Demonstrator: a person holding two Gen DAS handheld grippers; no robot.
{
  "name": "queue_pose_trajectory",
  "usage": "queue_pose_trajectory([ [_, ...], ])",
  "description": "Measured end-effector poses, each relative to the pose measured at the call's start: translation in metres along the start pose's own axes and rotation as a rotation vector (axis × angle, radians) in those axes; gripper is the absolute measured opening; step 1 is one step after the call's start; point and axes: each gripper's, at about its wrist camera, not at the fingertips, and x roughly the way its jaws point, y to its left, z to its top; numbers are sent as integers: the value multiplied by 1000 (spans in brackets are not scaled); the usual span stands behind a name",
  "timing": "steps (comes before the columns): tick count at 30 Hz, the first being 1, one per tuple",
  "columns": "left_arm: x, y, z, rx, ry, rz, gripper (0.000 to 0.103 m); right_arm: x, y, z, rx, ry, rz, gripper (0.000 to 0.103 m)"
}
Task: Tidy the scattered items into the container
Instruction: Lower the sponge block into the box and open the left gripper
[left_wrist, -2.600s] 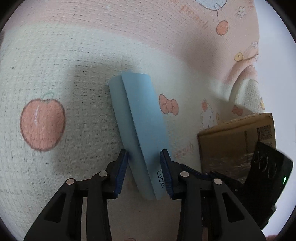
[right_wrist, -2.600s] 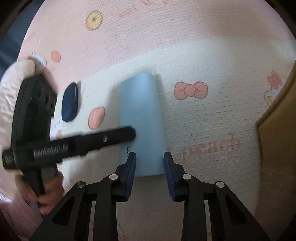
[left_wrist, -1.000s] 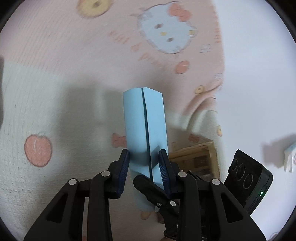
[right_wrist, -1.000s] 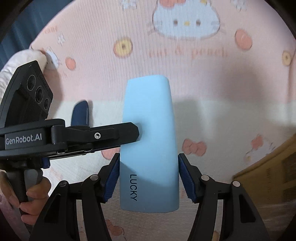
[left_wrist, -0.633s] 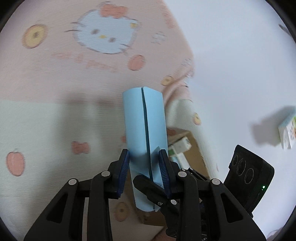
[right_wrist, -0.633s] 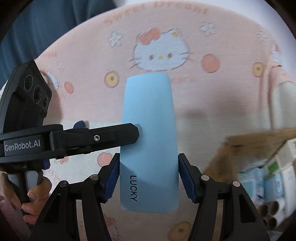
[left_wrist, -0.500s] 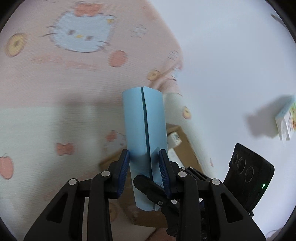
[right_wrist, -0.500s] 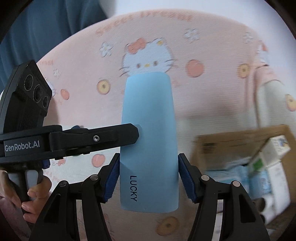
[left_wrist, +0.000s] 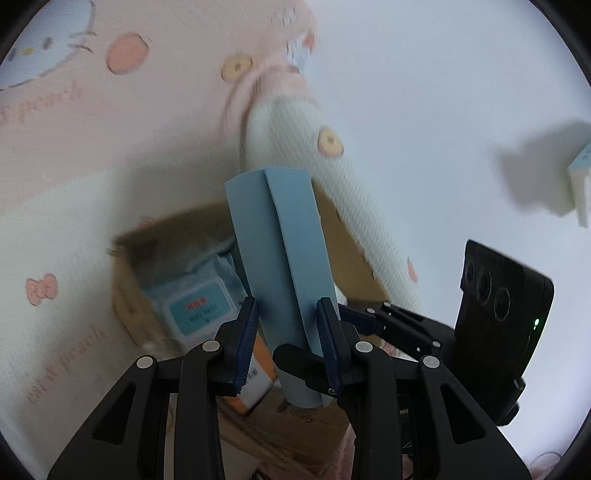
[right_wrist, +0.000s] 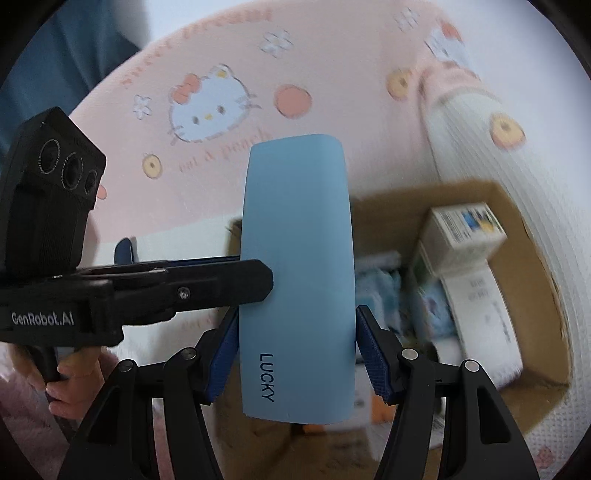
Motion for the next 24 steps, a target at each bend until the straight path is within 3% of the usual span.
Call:
queue_pose_trajectory([
  [6, 28, -16, -11, 39, 119, 99, 36, 17, -39, -9, 117, 148, 110, 59],
  [10, 42, -14, -8, 28, 174, 143, 36, 29, -46, -11, 111, 209, 135, 59],
  [17, 44, -4, -8, -7, 228, 170, 36, 43, -45, -8, 71, 279, 173, 59],
  [20, 40, -1, -8, -33, 253, 148, 36, 51, -44, -4, 55, 327, 184, 59],
  [23, 29, 2, -6, -32, 236, 169, 39, 63, -44, -6, 37, 371, 193, 60],
  [24, 26, 4, -4, -28, 229, 193, 39, 75, -44, -11, 36, 440, 213, 61],
])
